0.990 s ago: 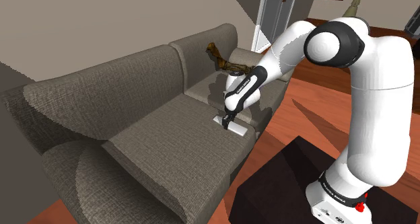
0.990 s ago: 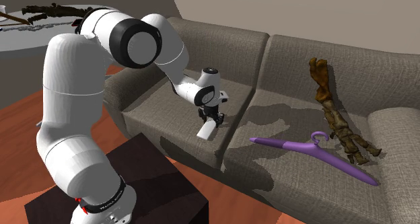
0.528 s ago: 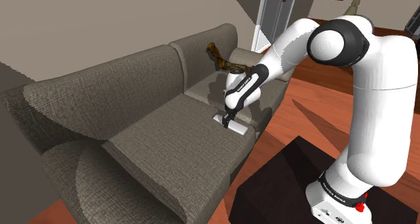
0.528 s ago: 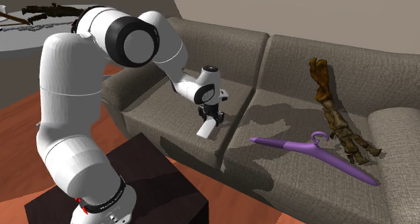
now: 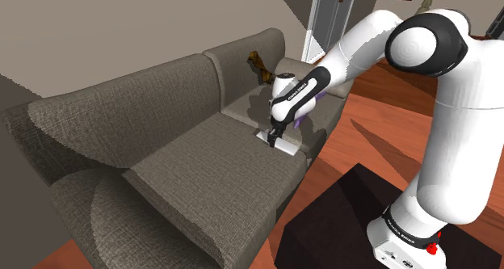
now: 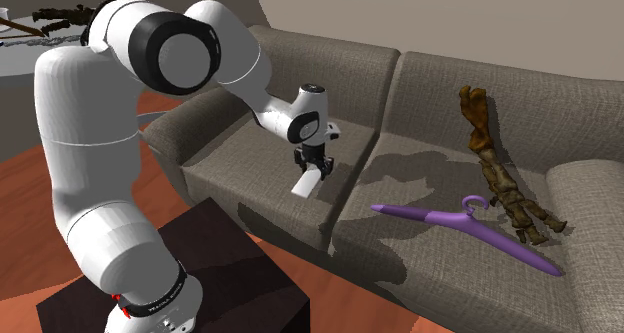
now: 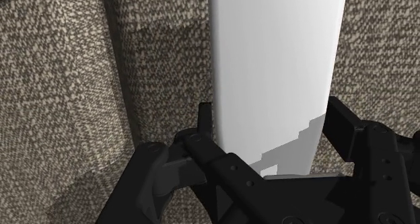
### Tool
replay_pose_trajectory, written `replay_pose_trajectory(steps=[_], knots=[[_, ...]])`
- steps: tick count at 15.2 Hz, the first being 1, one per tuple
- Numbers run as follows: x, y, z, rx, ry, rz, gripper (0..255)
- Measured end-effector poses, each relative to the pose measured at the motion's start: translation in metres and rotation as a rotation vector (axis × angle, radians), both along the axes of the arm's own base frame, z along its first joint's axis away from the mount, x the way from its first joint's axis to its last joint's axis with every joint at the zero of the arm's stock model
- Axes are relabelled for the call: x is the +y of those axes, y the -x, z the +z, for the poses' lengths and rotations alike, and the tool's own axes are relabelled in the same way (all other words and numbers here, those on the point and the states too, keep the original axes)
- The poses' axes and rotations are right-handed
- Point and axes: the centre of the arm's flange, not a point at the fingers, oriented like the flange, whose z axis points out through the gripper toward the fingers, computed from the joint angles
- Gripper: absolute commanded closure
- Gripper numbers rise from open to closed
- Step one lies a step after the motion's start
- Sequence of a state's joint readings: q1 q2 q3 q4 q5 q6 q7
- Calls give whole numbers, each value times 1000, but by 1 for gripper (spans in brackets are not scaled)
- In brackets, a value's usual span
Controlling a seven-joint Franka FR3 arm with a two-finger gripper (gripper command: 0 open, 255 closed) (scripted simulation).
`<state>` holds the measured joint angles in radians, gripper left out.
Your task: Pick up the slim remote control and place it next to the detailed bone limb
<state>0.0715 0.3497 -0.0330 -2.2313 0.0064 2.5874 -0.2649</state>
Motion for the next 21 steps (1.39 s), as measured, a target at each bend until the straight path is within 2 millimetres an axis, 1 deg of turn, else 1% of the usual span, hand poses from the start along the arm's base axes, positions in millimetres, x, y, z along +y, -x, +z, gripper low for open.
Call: replay_pose_trajectory(steps=[5, 9, 21], knots=[[0, -2, 25, 0, 0, 0, 255], [0, 0, 47, 0, 0, 0, 255], [1, -1, 110, 0, 0, 0, 255]])
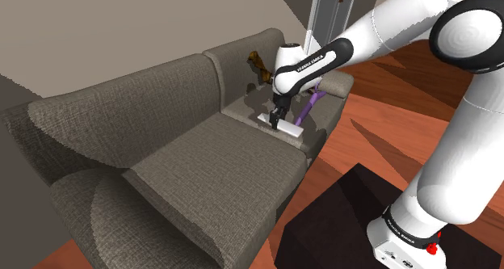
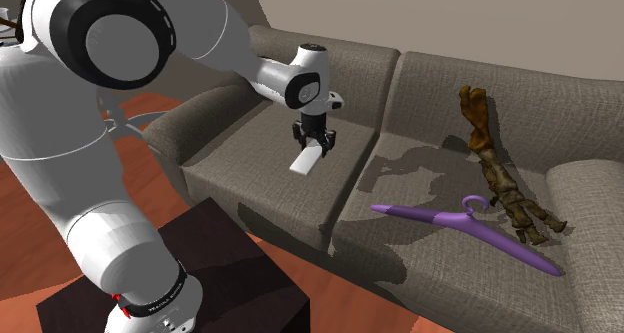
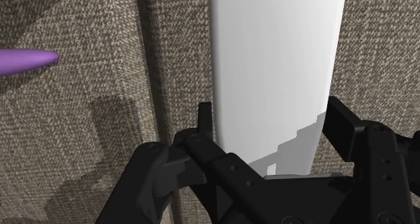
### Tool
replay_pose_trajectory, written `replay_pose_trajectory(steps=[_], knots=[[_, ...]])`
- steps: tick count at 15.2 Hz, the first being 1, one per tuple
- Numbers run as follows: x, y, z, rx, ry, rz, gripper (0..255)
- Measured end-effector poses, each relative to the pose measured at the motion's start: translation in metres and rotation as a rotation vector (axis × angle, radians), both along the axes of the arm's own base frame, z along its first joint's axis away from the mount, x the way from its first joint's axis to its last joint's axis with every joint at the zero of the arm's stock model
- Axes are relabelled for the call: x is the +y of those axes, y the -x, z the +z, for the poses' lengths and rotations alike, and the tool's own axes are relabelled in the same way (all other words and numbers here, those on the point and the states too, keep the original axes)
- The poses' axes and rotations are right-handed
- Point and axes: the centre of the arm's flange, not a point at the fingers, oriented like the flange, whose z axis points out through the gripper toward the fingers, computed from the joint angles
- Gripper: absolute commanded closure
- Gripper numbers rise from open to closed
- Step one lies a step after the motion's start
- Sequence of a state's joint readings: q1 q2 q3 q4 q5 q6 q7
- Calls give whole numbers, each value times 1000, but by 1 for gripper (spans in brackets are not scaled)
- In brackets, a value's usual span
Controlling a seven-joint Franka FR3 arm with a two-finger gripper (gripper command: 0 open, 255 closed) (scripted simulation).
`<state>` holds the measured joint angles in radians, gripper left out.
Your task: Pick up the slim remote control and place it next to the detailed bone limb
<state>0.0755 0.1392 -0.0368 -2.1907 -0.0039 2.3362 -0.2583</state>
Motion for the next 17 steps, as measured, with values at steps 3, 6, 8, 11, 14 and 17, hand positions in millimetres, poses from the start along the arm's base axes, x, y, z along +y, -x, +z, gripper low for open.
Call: replay_pose_trajectory(steps=[3, 6, 8, 11, 14, 17], knots=[[0, -1, 16, 0, 0, 0, 255], [-1, 1, 33, 0, 0, 0, 255], [-1, 1, 43, 0, 0, 0, 255], [0, 1, 59, 0, 0, 0, 255], [0, 1, 74, 0, 0, 0, 255], [-1, 0, 90, 0, 0, 0, 255]])
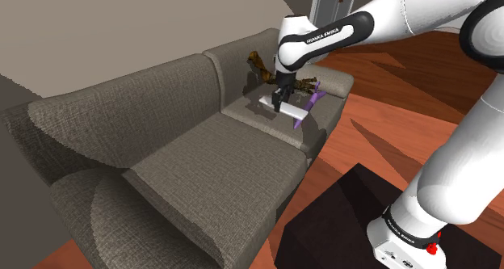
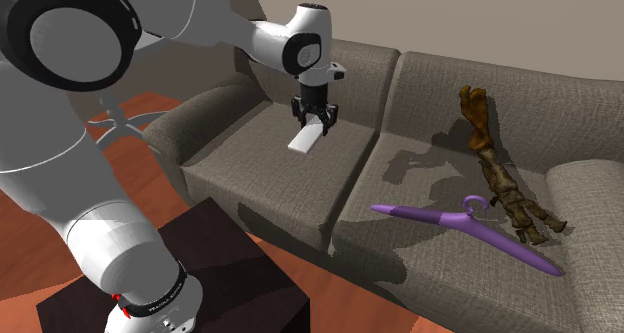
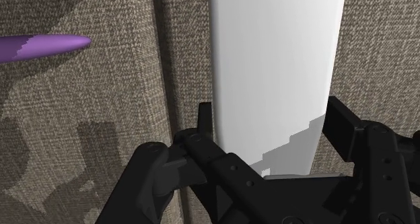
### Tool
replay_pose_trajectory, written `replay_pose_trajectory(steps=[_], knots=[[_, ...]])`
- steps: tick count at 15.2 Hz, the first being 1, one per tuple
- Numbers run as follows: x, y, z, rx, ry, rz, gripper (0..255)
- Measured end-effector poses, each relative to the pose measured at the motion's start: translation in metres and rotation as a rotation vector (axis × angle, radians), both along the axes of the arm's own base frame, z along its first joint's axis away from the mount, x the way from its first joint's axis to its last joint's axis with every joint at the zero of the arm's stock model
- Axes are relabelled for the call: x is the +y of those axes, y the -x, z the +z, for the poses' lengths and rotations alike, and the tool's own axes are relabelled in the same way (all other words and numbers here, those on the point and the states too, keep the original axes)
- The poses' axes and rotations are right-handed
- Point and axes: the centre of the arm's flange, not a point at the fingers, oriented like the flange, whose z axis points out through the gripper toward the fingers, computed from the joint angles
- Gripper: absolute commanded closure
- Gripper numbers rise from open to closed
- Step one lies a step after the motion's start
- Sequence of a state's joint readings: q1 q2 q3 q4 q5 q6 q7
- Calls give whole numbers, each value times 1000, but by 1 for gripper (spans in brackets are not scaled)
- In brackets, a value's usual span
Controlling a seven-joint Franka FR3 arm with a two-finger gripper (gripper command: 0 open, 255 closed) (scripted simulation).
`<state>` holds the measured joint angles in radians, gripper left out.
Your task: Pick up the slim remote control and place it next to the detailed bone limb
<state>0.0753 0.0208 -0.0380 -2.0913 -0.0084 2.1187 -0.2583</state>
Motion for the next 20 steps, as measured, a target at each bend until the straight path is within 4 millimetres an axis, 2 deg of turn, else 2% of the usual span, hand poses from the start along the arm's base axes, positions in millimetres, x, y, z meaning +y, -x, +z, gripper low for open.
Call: replay_pose_trajectory(steps=[20], knots=[[2, 1, 105, 0, 0, 0, 255]])
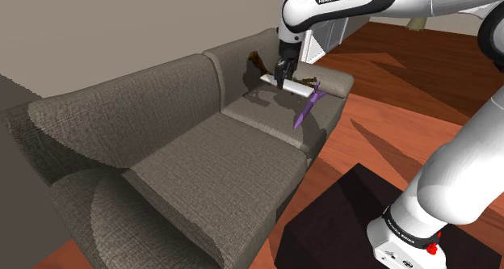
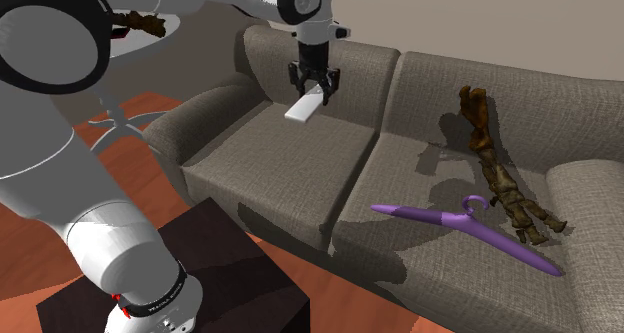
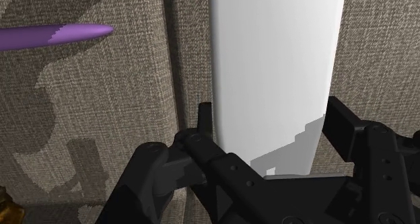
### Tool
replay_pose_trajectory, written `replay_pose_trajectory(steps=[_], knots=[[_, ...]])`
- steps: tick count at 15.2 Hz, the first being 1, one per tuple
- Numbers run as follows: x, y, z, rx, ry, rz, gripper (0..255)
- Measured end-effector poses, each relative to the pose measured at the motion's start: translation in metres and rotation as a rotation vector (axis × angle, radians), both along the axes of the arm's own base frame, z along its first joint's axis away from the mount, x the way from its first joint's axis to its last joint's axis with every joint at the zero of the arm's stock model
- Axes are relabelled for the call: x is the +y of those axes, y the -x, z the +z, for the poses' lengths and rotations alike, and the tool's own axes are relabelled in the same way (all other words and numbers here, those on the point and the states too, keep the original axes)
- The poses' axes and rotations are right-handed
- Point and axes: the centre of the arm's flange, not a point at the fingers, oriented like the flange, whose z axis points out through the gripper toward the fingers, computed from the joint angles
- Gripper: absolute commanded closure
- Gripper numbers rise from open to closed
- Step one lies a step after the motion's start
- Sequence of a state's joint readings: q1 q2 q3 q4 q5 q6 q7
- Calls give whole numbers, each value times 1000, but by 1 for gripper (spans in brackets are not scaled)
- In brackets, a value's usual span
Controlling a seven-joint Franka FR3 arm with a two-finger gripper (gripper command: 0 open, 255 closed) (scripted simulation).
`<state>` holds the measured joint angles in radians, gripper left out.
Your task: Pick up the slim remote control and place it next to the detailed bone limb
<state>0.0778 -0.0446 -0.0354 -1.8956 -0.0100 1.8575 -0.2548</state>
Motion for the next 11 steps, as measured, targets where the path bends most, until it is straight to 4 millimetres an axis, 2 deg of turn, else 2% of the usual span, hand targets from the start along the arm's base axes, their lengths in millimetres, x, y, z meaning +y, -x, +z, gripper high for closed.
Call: replay_pose_trajectory(steps=[4, 8, 11], knots=[[-8, 0, 17, 0, 0, 0, 255], [-48, -5, 20, 0, -1, -1, 255], [-91, -13, 18, 0, 0, -2, 255]])
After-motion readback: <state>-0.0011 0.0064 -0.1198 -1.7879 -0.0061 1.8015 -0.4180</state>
